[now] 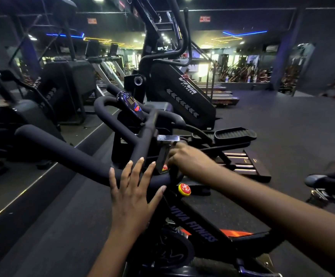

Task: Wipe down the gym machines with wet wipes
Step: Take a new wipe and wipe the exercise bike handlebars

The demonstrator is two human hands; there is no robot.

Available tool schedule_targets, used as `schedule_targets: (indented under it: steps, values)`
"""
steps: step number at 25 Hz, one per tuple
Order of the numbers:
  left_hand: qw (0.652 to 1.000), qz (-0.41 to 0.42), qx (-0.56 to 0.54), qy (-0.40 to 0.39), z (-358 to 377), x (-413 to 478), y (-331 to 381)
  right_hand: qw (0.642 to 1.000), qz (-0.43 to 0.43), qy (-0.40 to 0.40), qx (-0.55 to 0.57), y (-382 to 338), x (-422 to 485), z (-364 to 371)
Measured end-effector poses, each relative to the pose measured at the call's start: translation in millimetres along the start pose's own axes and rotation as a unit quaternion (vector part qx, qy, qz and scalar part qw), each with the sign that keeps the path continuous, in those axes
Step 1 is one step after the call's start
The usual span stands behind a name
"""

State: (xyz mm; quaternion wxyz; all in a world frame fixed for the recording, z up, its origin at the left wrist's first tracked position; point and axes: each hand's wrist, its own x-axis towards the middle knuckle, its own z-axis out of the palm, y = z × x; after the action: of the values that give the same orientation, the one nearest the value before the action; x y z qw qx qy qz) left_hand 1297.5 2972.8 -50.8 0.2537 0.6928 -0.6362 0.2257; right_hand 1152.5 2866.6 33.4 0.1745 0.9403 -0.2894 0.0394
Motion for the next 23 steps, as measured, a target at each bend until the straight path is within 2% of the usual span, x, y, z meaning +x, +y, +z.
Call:
schedule_targets:
  steps: [2,4,5,8,10,11,14,18,21,23]
  values:
    - [1.000,0.004,0.002,0.003,0.0,-1.1,-0.6,0.999,0.019,0.040,0.028,-29.7,-17.5,0.1]
    - [1.000,0.006,0.004,0.004,0.3,-1.6,-1.7,0.983,0.051,0.104,0.143,-43.3,-32.9,1.1]
    - [1.000,0.006,0.004,0.004,0.5,-1.6,-1.9,0.961,0.065,0.148,0.227,-43.0,-38.4,2.0]
    - [1.000,0.007,0.000,0.007,1.0,-1.1,-2.0,0.843,0.202,0.314,0.388,-16.8,-35.2,19.2]
    - [1.000,0.006,0.001,0.010,1.5,-0.6,-2.0,0.766,0.306,0.353,0.440,7.1,-22.0,31.4]
    - [1.000,0.006,0.004,0.012,1.8,-1.3,-2.1,0.747,0.333,0.345,0.460,14.3,-16.3,36.6]
    - [1.000,0.009,0.010,0.023,2.8,-1.9,-2.2,0.720,0.365,0.314,0.500,9.6,-9.2,51.9]
    - [0.999,0.015,0.012,0.046,5.2,-2.0,-3.0,0.660,0.436,0.371,0.487,-34.4,-19.5,60.0]
    - [0.998,0.015,0.007,0.055,6.6,-0.9,-2.7,0.651,0.435,0.414,0.465,-67.4,-33.6,66.5]
    - [0.998,0.019,-0.001,0.058,6.1,-0.8,-3.4,0.665,0.407,0.436,0.450,-86.1,-43.6,67.3]
